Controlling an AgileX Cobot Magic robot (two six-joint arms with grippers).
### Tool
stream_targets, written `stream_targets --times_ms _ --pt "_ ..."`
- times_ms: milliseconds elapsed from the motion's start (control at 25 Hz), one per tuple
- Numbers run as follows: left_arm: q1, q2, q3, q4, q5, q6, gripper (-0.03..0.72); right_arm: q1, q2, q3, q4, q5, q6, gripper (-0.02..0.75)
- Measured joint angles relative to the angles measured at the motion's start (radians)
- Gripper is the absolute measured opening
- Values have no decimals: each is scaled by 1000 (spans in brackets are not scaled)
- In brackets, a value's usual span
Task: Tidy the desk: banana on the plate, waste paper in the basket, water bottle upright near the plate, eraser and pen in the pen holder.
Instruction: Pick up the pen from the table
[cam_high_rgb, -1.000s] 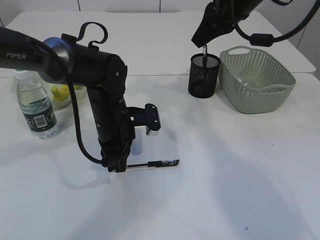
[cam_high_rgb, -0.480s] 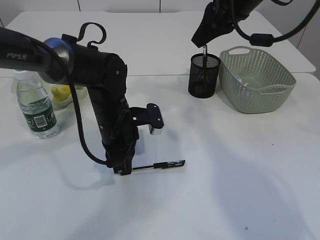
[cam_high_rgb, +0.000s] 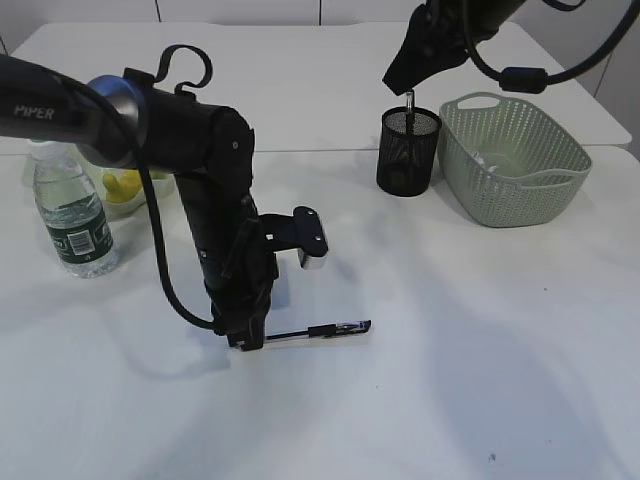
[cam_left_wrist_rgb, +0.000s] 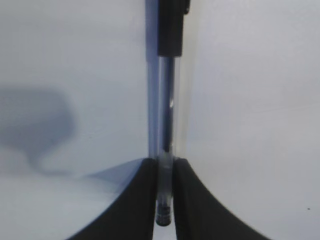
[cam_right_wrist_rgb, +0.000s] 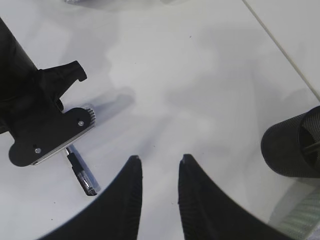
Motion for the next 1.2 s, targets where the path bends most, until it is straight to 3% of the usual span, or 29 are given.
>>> stream_targets --times_ms 600,880,1200 --pt "0 57 -177 -11 69 -33 41 0 0 0 0 0 0 193" --pt "0 64 -286 -1 103 -51 40 0 0 -43 0 0 93 193" --pt "0 64 -391 101 136 -139 40 0 0 -158 -17 -34 192 193"
